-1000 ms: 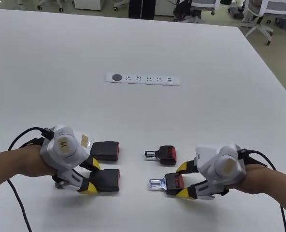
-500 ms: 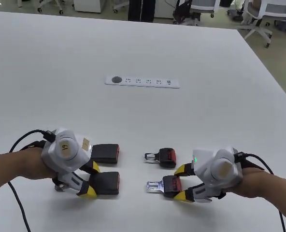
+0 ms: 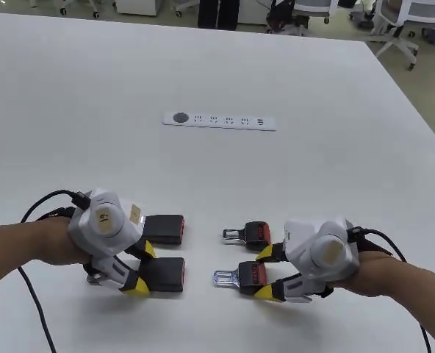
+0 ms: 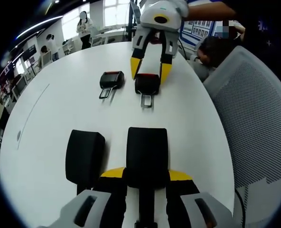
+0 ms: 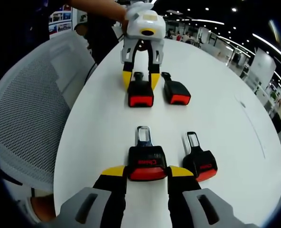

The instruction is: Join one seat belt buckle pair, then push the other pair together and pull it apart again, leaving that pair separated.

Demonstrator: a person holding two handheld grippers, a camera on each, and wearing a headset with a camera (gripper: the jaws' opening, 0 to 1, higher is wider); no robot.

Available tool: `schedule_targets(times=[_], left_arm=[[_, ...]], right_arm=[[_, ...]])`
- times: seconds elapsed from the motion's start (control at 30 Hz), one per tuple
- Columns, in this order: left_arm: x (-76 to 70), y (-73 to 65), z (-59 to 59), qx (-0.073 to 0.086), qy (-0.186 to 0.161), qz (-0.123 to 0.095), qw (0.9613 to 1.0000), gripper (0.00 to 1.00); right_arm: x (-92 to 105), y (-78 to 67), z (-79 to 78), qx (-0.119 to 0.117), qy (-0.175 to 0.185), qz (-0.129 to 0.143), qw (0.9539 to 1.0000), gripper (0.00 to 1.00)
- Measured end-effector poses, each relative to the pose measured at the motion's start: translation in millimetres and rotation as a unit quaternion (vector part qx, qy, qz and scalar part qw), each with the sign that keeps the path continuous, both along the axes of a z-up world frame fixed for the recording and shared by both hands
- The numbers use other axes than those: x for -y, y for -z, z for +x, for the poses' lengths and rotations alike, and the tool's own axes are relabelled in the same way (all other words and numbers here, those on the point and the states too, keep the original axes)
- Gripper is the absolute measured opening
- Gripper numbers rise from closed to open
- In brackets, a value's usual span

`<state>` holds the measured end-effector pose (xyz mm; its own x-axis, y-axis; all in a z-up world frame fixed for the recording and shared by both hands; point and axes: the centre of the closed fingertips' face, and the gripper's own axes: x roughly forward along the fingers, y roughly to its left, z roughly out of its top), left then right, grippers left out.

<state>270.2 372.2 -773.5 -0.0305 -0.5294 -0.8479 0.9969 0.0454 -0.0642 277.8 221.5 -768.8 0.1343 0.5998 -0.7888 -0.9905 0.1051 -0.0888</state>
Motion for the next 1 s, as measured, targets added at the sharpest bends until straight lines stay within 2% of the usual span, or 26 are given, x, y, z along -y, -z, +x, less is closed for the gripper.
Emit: schedule_targets(times=[0.17, 0.3, 0.47, 0.57, 1.0], left_arm=[[1.4, -1.9, -2.0, -0.001, 0.001, 0.002, 1.0000, 0.32], [0.2, -0.7, -0.6, -0.003, 0.000, 0.003, 1.0000, 0.32], [-1.3, 0.9, 0.7, -0.004, 0.000, 0.005, 1.0000, 0.32], [-1.4, 0.9, 0.7, -0.004, 0.001, 0.006, 1.0000, 0.32], [-2.6, 2.3, 1.7, -0.004, 0.001, 0.007, 1.0000, 0.32]], right_arm=[[-6.7, 1.0, 2.0, 0.001, -0.001, 0.005, 1.0000, 0.30], [-15.0, -5.4, -1.5, 0.002, -0.005, 0.008, 1.0000, 0.30], [-21.3, 0.9, 2.8, 0.002, -0.007, 0.010, 0.9999, 0.30], [-26.6, -2.3, -0.1, 0.002, -0.008, 0.013, 0.9999, 0.30], [-42.4, 1.2, 2.0, 0.000, -0.006, 0.023, 0.9997, 0.30]])
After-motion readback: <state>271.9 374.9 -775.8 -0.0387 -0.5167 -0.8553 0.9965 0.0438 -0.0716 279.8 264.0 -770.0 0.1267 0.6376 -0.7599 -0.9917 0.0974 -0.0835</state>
